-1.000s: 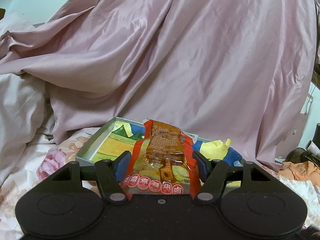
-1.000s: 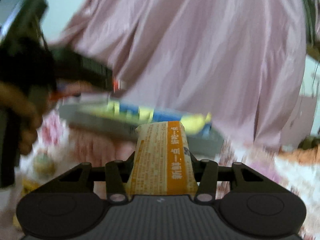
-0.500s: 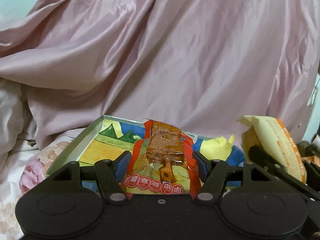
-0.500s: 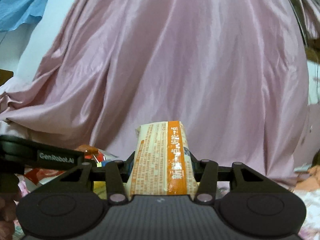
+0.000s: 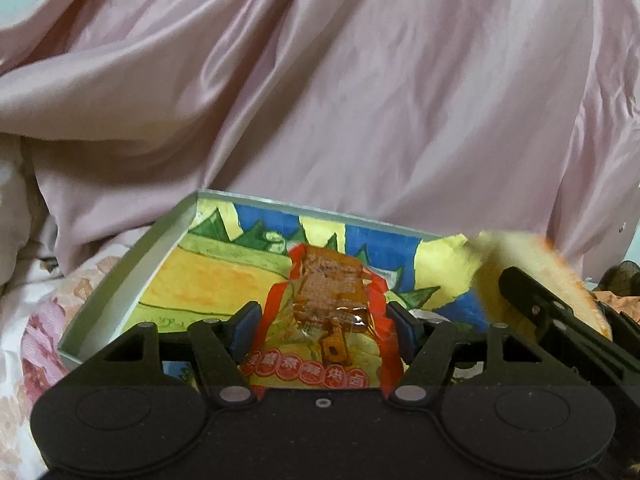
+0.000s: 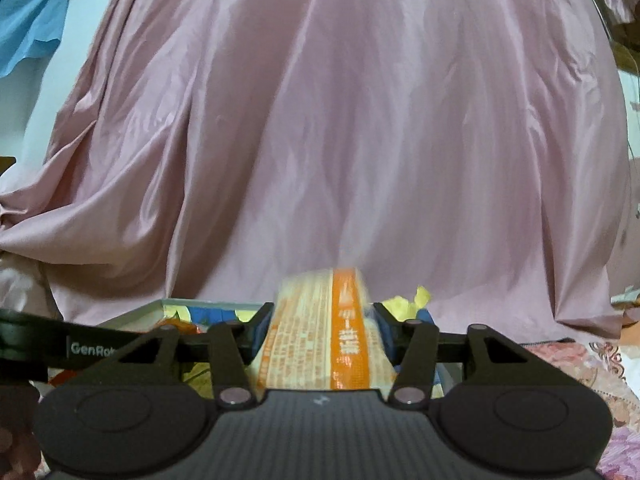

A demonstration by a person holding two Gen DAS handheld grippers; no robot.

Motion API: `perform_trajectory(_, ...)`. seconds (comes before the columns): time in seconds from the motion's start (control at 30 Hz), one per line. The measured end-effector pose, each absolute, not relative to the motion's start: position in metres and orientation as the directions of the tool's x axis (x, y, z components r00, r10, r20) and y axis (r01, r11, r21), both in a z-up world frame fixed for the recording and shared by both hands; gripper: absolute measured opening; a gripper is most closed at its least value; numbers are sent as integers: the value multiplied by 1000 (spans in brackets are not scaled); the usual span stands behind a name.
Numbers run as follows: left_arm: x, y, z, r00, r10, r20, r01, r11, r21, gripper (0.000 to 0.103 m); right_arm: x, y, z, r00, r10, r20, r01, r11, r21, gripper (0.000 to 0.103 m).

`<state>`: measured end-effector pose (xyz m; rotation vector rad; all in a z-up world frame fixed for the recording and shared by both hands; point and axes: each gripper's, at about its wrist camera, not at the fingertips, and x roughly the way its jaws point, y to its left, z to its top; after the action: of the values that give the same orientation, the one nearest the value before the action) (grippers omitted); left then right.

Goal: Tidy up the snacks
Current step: 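Carry both packs to the grey tray and open both grippers to drop them, then move both grippers back over the remaining snacks on the bed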

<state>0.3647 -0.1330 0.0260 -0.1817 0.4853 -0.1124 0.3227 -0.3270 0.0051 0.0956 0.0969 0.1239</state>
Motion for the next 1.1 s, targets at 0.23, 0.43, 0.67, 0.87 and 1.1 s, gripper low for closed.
perform_trajectory(0.23, 358, -127, 26, 885, -134, -447, 30, 972, -232, 91, 319, -331, 12, 990, 121, -76, -111, 986, 124, 79)
perform_trajectory(0.43, 341, -117, 43, 906, -111, -409, -3, 964, -267, 102, 295, -333, 27, 997, 75, -30, -71, 992, 105, 95)
perform_trajectory(0.67, 301, -105, 67, 937, -69, -343, -21, 967, -252, 102, 249, -332, 48, 999, 35, 25, -38, 994, 106, 103)
perform_trajectory(0.87, 257, -96, 83, 956, -62, -285, -3, 975, -222, 102, 205, -324, 52, 1000, 19, 9, -20, 995, 98, 103)
perform_trajectory(1.1, 206, -82, 87, 960, -72, -270, 20, 981, -193, 102, 156, -309, 50, 999, 18, -29, -16, 998, 67, 103)
